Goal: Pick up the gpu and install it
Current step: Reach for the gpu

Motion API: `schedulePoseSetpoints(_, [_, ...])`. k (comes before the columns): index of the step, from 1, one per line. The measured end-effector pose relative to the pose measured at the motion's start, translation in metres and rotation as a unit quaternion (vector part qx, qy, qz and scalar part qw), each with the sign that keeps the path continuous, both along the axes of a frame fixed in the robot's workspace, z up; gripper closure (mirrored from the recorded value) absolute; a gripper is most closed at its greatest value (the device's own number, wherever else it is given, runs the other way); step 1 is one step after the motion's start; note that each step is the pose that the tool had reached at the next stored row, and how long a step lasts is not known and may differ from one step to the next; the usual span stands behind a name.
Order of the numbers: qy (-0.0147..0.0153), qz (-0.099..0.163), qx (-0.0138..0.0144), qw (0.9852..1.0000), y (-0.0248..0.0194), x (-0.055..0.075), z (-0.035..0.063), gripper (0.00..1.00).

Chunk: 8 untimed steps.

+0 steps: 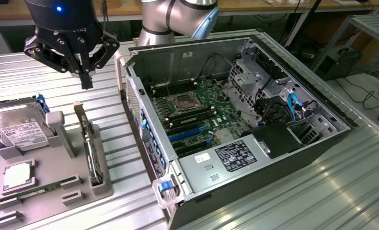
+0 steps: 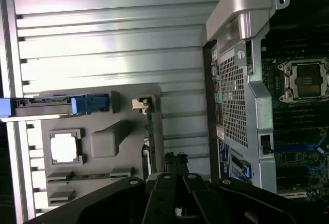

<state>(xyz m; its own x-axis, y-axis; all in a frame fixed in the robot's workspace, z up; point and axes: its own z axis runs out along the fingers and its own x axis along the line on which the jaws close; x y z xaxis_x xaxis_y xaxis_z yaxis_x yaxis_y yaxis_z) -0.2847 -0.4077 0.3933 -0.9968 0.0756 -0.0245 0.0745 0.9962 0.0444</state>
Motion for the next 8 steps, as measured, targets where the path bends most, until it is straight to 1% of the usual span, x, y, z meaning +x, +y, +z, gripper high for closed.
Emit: schedulePoseSetpoints(8, [0.0,0.0,0.0,1.0,-0.0007,-0.0091,0.0,0.89])
